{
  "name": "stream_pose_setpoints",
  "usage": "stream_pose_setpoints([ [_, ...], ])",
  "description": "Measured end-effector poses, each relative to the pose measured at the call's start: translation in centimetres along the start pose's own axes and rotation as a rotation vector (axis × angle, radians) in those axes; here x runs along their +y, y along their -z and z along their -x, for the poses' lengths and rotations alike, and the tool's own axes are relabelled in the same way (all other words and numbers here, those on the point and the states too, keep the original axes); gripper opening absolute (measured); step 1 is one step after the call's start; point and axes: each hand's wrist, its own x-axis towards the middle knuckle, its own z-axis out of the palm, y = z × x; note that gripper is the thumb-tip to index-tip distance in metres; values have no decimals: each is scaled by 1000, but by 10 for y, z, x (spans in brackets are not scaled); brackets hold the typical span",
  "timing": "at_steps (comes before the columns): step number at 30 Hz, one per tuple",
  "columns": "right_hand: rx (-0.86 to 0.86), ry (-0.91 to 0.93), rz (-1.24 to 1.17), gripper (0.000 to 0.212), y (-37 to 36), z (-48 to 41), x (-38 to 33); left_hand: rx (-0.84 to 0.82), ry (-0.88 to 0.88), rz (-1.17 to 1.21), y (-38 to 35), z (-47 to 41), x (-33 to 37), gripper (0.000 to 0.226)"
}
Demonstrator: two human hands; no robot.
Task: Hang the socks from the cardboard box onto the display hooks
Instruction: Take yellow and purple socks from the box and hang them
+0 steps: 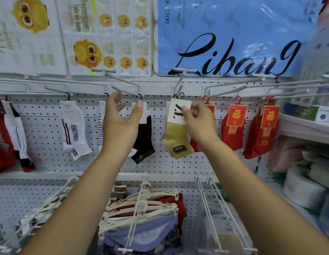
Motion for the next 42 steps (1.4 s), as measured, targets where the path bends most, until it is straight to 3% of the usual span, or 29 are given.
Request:
stream_pose_setpoints([
  [5, -48, 36, 74, 13, -10, -20, 3, -158, 4, 88, 9, -14, 7, 30],
  [11, -55, -10, 132, 22, -20, -33, 14, -223, -36, -42, 15, -12, 7, 35],
  [18, -93, -49, 128, 23, -18, -34, 16, -245, -14, -117, 22, -12, 12, 37],
  [24, -39, -48, 119, 48, 0, 1, 20, -138, 4, -209, 27, 17, 10, 37],
  [27, -30, -17, 47, 39, 20, 40, 15, -121, 6, -273, 31, 47, 2, 40],
  [33, -305, 104, 39, 35, 33, 131, 12, -98, 54, -403, 44, 125, -4, 40],
  [39, -565, 69, 30, 38, 13, 203, 29, -50, 164, -599, 96, 212, -26, 50],
  [42, -778, 12, 5, 40, -2, 250, 39, -11, 291, -655, 133, 261, -34, 47],
])
